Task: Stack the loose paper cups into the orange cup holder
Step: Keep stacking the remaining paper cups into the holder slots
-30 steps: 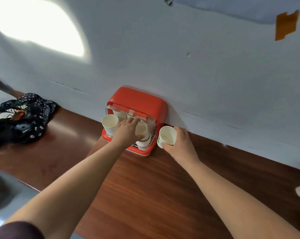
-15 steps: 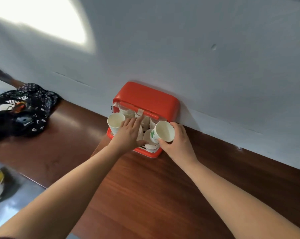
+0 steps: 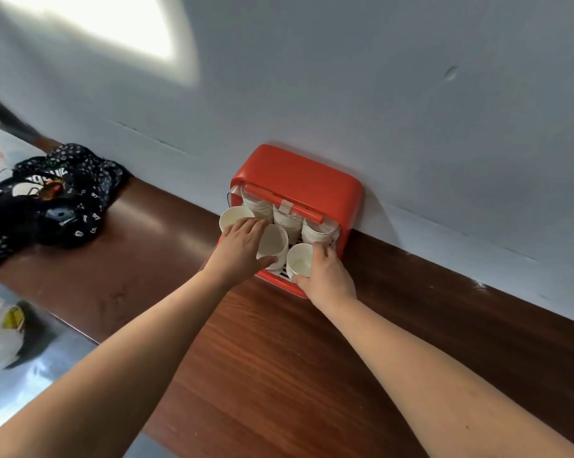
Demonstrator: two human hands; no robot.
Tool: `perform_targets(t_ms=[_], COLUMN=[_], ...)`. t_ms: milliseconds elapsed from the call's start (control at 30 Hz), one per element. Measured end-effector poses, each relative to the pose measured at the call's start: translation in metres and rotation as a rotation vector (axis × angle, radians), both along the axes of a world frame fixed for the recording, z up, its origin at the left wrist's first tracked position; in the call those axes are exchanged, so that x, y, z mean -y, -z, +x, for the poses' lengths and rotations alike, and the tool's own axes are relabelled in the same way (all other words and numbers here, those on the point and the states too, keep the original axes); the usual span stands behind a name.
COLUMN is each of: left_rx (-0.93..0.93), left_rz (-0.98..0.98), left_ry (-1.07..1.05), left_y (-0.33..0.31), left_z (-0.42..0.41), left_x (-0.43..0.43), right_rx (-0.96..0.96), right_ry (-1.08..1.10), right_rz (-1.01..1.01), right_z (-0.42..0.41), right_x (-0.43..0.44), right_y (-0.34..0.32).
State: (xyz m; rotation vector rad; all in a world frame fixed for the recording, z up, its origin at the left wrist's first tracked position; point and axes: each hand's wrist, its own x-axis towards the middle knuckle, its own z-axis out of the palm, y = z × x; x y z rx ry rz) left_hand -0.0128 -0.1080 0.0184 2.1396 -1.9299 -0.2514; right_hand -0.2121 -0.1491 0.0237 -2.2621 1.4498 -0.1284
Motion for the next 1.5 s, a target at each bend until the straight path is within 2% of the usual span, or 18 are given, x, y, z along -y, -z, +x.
perform_targets(t_ms=[200, 300, 433, 567, 800, 1167, 1367, 1500], left_rx=[0.014, -0.019, -0.071, -0.199, -0.297, -0.359, -0.33, -0.315], left_rz=[0.038, -0.015, -0.081, -0.023, 0.038, 0.145, 0.319, 0.44], left_ry=[0.005, -0.039, -0.053, -0.013, 0.204, 0.514, 0.605, 0.5], left_y=[-0.006, -0.012, -0.017, -0.02, -0.04, -0.053, -0.025, 0.004], left_z=[-0.001, -0.008, -0.035, -0.086, -0.25, -0.547, -0.671, -0.726], left_x=[-0.005, -0.014, -0.033, -0.04, -0.015, 0.0, -0.005, -0.006], right_rx=[-0.021, 0.018, 0.025, -0.067, -0.142, -0.051, -0.009, -0.048], right_ry=[0.027, 0.036, 0.103, 0.198, 0.426, 0.808, 0.907, 0.912], right_rz=[0.045, 0.045, 0.061, 0.077, 0.004, -0.027, 0.01, 0.054], right_z=[0.005, -0.009, -0.066, -0.16, -0.349, -0.625, -0.712, -0.744], right_x=[0.003, -0.004, -0.018, -0.035, -0.071, -0.146, -0.168, -0.172], right_y=[0.006, -0.002, -0.015, -0.02, -0.04, -0.053, -0.029, -0.005])
